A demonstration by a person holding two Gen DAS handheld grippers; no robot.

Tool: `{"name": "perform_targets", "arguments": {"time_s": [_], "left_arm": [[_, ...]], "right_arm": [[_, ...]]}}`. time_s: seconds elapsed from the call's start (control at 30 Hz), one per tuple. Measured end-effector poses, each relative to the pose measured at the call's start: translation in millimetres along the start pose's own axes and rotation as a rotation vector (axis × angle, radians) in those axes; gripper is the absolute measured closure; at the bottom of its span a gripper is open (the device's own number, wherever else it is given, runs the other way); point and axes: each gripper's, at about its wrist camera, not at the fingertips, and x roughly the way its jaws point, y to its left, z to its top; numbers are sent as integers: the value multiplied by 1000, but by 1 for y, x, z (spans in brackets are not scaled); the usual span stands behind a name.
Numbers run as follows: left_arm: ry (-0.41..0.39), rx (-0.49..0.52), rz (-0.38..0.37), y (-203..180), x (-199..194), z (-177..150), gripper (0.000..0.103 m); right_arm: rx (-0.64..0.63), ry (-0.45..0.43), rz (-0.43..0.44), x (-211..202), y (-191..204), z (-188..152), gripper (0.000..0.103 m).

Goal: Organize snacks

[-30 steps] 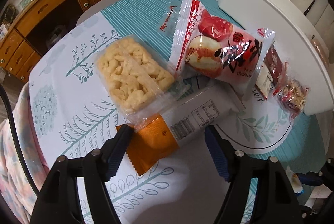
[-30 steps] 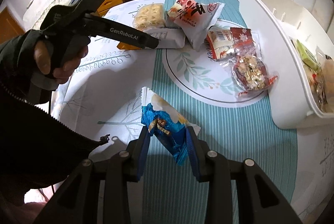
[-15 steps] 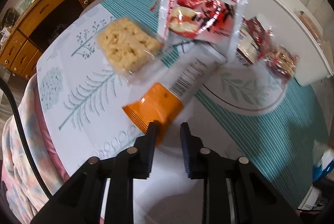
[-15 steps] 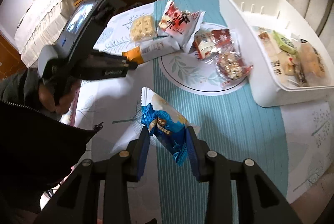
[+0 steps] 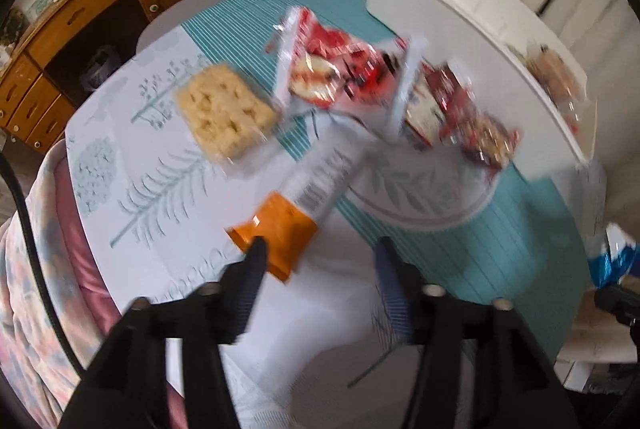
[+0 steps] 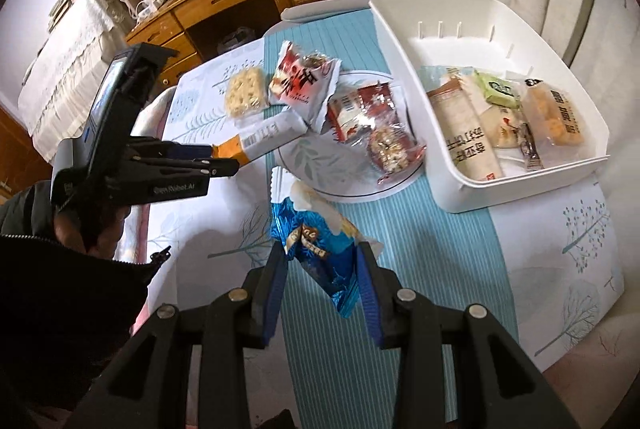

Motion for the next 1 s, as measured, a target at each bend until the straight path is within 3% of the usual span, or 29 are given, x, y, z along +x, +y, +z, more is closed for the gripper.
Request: {"name": "perform_targets", "arguments": {"time_s": [0.23, 0.33, 0.4, 0.63, 1.0], "left_arm": [[58, -3, -34, 8, 30, 15, 44], [71, 28, -11, 4, 42, 15, 43], [56, 41, 8, 2, 45, 16, 35], [23, 35, 46, 6, 59, 37, 29], [19, 63, 72, 13, 86, 74, 11]], "right_arm": [[56, -1, 8, -2, -17, 0, 68], [81, -2, 10, -3, -24, 1, 68], [93, 0, 6, -4, -28, 1, 68], [121, -10, 7, -7, -37, 4, 68], [129, -19, 7, -8, -46, 11, 68]]}}
